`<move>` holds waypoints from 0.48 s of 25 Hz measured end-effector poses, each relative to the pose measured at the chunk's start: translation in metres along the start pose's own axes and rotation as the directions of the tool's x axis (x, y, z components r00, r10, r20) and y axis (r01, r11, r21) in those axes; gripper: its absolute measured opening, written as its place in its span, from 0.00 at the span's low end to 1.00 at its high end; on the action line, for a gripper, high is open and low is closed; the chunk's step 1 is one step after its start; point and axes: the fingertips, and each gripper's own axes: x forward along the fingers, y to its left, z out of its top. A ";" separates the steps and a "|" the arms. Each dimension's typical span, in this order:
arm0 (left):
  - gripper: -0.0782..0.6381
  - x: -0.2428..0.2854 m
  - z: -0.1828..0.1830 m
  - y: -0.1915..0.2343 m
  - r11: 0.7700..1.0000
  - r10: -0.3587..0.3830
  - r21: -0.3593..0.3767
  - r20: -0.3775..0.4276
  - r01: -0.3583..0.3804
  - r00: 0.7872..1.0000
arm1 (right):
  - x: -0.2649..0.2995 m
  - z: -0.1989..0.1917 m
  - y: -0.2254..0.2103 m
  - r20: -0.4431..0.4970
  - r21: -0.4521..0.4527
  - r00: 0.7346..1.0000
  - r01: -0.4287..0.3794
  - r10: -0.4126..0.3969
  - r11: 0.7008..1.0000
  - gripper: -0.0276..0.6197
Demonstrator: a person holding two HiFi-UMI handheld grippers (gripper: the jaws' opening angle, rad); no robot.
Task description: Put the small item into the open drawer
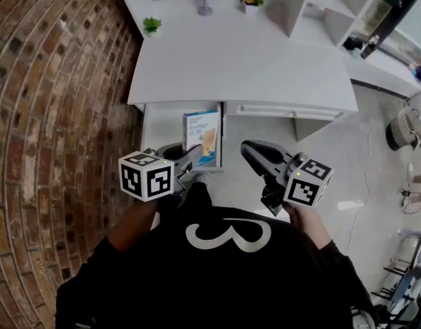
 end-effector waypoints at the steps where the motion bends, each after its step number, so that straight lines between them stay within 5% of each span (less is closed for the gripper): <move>1: 0.20 0.005 0.000 0.007 1.000 0.004 -0.001 -0.018 -0.004 1.000 | 0.002 0.002 -0.004 0.004 0.007 1.000 0.006 -0.006 1.000 0.06; 12: 0.20 0.057 -0.028 0.088 0.994 0.107 0.017 -0.197 -0.106 0.974 | 0.014 0.004 -0.044 0.003 0.060 0.998 0.056 -0.057 0.997 0.06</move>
